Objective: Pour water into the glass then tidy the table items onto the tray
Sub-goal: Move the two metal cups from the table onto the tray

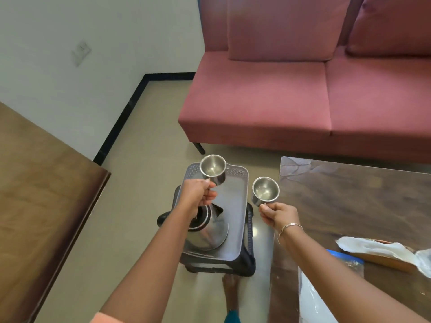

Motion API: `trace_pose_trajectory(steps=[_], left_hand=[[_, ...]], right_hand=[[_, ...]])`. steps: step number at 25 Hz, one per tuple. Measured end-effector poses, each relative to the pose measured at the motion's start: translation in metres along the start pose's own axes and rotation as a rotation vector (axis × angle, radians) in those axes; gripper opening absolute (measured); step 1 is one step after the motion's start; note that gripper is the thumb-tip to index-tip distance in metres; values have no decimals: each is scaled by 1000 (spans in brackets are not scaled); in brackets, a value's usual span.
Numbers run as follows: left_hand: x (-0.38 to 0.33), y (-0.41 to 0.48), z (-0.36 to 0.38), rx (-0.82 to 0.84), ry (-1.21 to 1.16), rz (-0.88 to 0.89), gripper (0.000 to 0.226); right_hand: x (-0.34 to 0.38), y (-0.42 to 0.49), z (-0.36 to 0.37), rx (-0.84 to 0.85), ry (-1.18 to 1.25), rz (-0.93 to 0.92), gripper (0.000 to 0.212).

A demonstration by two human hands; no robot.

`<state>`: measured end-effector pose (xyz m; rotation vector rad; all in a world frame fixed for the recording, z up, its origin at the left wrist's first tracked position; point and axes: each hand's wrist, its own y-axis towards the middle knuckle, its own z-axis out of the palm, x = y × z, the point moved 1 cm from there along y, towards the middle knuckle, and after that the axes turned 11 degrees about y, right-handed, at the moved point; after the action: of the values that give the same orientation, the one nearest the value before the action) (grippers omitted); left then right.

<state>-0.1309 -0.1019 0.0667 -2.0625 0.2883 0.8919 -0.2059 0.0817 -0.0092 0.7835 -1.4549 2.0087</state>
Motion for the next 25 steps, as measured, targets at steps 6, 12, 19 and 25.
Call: trace_pose_trajectory(steps=[6,12,19,25], left_hand=[[12,103,-47,19,97,-82,28],[54,189,-47,99,122,-212,30],[87,239,-31,171,49,-287,29],[99,253,-23,203,61,-285,29]], right_hand=[[-32,65,84,-61,0,95,13],[-66,124,128,-120,78,190,21],[-105,177,145,-190,65,237,25],[-112,194,158,-199,63,253,26]])
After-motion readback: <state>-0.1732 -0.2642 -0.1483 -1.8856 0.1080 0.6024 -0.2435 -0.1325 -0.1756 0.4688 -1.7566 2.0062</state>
